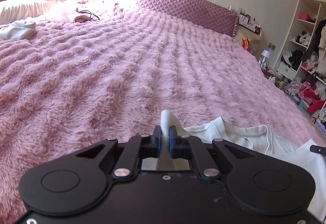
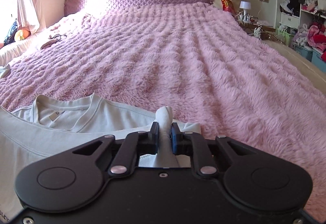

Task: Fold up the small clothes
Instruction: 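Press the folded hem onto the collar with both grippers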

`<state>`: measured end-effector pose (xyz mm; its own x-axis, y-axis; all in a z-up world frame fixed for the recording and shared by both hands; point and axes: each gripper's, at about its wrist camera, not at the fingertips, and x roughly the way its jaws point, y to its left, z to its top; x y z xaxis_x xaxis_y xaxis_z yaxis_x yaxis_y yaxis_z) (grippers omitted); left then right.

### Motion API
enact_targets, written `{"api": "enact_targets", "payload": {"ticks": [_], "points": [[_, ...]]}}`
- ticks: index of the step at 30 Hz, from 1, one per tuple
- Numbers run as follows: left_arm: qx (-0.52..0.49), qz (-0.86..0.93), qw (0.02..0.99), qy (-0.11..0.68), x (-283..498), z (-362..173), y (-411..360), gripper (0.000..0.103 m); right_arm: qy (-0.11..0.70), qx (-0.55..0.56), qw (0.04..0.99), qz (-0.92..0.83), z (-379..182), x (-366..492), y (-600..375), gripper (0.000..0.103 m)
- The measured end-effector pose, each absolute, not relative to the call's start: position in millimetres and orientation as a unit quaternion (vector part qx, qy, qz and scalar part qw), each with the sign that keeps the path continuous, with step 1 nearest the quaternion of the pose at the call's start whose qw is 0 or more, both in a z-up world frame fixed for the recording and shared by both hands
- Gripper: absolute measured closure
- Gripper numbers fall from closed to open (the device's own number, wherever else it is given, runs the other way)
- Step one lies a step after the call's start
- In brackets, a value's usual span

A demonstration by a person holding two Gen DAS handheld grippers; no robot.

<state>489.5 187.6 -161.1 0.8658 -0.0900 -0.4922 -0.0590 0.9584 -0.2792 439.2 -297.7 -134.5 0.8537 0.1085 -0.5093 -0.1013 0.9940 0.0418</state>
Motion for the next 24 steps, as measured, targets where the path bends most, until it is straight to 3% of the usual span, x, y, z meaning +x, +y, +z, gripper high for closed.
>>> {"api": "enact_targets", "payload": {"ticks": [7,13,17,19,22,24], "points": [[-0.176,0.027,0.930,0.322,514,-200,196,0.097,0.308,0.035,0.950,0.025,-160,469,-299,0.093],[-0.169,0.019,0.926,0.338,519,-214,198,0.090,0.315,0.051,0.948,0.021,-172,470,-307,0.091],[-0.173,0.040,0.933,0.314,502,-190,199,0.089,0.318,0.057,0.946,0.018,-160,463,-308,0.074],[-0.164,0.040,0.938,0.302,486,-172,193,0.088,0.303,0.061,0.951,0.019,-147,446,-305,0.072],[-0.170,-0.008,0.938,0.303,451,-147,172,0.081,0.291,0.091,0.949,0.081,-126,408,-292,0.071],[-0.176,-0.049,0.932,0.312,422,-140,148,0.066,0.294,0.099,0.941,0.133,-122,381,-274,0.071]]}}
